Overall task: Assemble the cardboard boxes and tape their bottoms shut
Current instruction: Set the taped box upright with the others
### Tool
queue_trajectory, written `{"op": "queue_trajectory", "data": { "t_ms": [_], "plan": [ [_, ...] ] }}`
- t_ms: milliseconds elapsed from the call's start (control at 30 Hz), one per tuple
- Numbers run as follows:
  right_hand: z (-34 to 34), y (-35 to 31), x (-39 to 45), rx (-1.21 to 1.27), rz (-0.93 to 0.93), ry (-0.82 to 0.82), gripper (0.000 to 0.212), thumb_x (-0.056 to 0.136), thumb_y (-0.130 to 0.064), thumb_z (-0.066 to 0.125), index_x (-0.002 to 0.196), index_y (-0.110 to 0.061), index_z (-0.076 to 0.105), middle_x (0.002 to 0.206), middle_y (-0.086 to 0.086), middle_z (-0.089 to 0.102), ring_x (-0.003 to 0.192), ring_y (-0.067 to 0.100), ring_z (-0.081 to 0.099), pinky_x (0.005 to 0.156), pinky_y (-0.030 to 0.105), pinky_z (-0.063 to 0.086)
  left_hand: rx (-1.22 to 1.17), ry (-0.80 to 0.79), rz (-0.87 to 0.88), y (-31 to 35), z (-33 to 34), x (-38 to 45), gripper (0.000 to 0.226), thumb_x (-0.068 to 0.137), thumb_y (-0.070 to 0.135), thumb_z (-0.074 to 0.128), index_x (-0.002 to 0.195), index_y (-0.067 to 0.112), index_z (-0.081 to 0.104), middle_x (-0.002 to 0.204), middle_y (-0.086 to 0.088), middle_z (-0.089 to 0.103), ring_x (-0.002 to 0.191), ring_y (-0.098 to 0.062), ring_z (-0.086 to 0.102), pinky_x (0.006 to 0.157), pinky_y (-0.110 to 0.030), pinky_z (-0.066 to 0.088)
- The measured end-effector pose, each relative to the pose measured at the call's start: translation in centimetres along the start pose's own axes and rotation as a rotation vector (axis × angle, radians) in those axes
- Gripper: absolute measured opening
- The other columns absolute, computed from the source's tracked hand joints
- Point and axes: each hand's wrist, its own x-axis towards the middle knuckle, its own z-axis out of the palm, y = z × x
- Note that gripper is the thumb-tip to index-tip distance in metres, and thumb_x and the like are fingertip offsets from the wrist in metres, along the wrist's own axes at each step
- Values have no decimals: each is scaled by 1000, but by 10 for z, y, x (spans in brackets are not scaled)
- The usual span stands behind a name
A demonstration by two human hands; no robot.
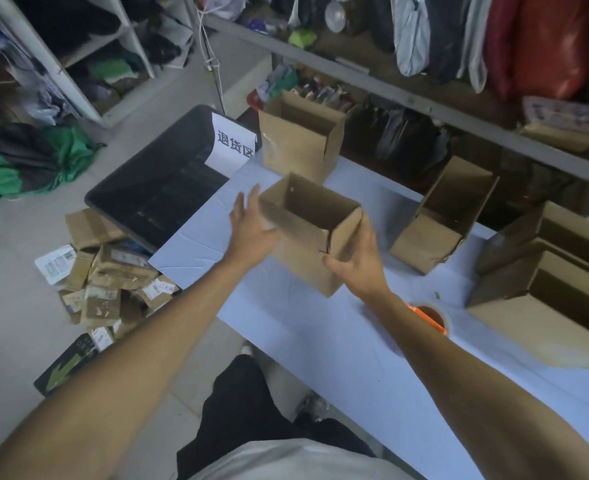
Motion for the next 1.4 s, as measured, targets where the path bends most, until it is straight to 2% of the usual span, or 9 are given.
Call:
{"op": "queue_trajectory", "data": {
  "t_ms": [133,267,400,567,733,900,1133,1267,1400],
  "plan": [
    [14,-3,7,244,72,-166,91,78,-49,74,150,-36,21,144,-11,43,130,10,45,106,46,44,-253,-60,-176,-40,-16,30,89,79,6,62,149,39,18,135,4,47,124,-21,49,97,-36,46],
    [35,-12,35,100,167,-117,81,86,-56,60,152,-42,14,147,-12,29,128,8,36,104,32,34,-253,-27,-149,-49,-38,60,69,74,14,66,132,39,38,105,21,55,96,-6,58,69,-19,46],
    [62,-30,79,-18,178,-72,58,96,-24,50,149,-33,29,136,3,42,101,17,58,89,34,52,-236,-9,-55,-48,-65,88,44,59,41,67,96,32,45,95,11,56,84,-2,57,60,-15,43],
    [102,-50,123,-46,230,-125,60,96,-25,56,149,-28,28,145,1,46,120,26,55,89,31,50,127,-169,-19,-58,-101,136,44,82,9,63,121,14,43,119,-9,52,103,-26,53,81,-32,46],
    [89,-63,136,-111,281,-120,69,90,-47,61,148,-27,30,149,0,42,131,25,47,99,34,43,559,-73,237,-31,-106,172,73,81,32,66,143,9,34,151,-15,32,145,-35,16,118,-44,21],
    [12,-56,105,-461,295,216,71,90,-58,54,148,-23,33,152,5,36,140,28,30,111,46,31,668,-190,664,46,-32,166,69,81,43,63,141,14,42,151,-13,33,142,-34,19,117,-44,21],
    [-103,-27,17,-544,464,631,63,86,-39,66,137,-8,47,136,17,48,127,36,41,103,42,37,514,-570,805,131,97,107,76,83,31,65,148,14,30,156,-13,22,143,-34,19,112,-44,32],
    [-132,8,-7,-392,654,479,85,86,-44,68,149,-7,25,150,18,36,135,36,37,105,40,36,492,-728,764,150,150,87,82,83,21,62,152,31,19,159,-11,15,143,-37,22,109,-49,37],
    [-146,37,-4,-268,681,318,94,85,-47,69,154,-12,16,156,12,30,138,32,37,104,37,36,553,-775,710,158,184,78,84,78,35,69,150,33,25,162,-8,0,143,-37,27,108,-48,40]
  ]
}}
